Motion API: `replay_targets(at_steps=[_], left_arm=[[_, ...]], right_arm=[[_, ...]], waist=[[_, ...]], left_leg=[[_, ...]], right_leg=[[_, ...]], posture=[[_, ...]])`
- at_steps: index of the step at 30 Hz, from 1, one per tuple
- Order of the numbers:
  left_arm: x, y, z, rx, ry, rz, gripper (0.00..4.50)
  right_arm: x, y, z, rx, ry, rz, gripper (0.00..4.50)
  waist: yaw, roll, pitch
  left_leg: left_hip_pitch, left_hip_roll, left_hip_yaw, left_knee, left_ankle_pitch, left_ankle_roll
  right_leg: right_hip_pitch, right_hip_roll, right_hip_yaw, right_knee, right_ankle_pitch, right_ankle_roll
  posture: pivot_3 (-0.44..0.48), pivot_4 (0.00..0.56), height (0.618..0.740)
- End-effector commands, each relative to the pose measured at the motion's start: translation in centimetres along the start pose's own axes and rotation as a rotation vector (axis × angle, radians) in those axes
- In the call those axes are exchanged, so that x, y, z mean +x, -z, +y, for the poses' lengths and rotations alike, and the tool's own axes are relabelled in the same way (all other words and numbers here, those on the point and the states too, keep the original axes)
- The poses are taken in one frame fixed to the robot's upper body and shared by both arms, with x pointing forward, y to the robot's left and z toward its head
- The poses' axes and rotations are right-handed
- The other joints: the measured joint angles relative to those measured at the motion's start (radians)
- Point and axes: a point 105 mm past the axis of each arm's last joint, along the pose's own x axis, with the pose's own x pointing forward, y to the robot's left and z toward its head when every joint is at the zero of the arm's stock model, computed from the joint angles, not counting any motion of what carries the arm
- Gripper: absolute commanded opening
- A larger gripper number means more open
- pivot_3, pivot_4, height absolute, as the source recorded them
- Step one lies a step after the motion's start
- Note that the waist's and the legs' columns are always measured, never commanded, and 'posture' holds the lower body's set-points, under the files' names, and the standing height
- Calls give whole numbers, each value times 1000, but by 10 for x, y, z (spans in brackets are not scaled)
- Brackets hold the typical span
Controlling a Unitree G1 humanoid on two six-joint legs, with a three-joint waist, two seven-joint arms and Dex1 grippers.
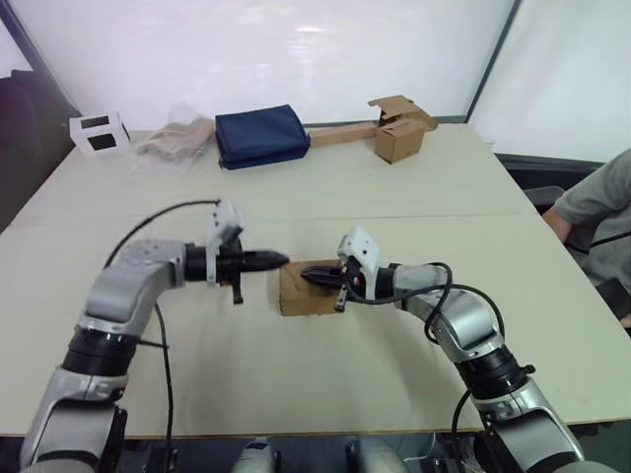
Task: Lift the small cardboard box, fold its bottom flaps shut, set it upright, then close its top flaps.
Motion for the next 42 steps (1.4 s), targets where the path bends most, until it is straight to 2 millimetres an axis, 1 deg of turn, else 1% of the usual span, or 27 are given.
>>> replay_targets(at_steps=[1,3,5,8,11,16,19,30,35,40,42], left_arm=[[12,-2,5,14,7,-20,68],[28,5,7,20,14,-15,68],[38,13,7,18,33,-8,68],[47,20,4,7,60,-2,68],[52,27,3,2,62,7,68],[53,31,2,7,69,11,68],[53,31,2,3,63,12,68],[52,24,4,0,42,-17,68],[51,14,9,-18,18,-59,68],[50,11,8,-25,19,-71,68],[49,13,5,-14,30,-58,68]], right_arm=[[-4,-6,3,-15,-2,-5,0],[-7,-13,6,-17,-13,-13,0],[-10,-19,9,-23,-14,-20,0],[-14,-25,14,-34,-13,-25,0],[-17,-26,17,-53,-5,-13,0],[-20,-24,24,-54,-7,7,0],[-17,-18,25,-48,-4,28,0],[-11,-5,18,-44,8,89,0],[-8,0,7,-53,32,121,0],[-7,1,2,-58,42,125,0],[-6,0,-1,-61,47,126,0]], waist=[[-1,0,0],[2,0,0],[1,0,0],[-1,0,0],[-3,0,0],[-1,0,0],[0,0,0],[-1,0,0],[-1,0,0],[0,0,0],[0,0,0]], left_leg=[[0,0,0,0,0,0],[0,0,0,-1,0,0],[0,0,0,0,0,0],[0,0,0,0,0,0],[0,0,0,-1,0,0],[0,0,0,-1,0,0],[-1,0,0,0,0,0],[-1,0,0,0,0,0],[0,0,0,0,0,0],[0,0,0,0,0,0],[0,0,0,0,0,0]], right_leg=[[0,0,0,0,0,0],[0,0,0,0,0,0],[0,0,0,0,0,0],[-1,0,0,0,0,0],[-1,0,0,0,0,0],[-1,0,0,0,0,0],[-1,0,0,0,0,0],[-1,0,0,0,0,0],[-1,0,0,0,0,0],[-1,0,0,0,0,0],[-1,0,0,0,0,0]], posture=[[0,150,740],[0,150,740],[0,150,740],[0,150,740],[0,150,740],[0,150,740],[0,150,740],[0,150,740],[0,150,740],[0,150,740],[0,150,740]])
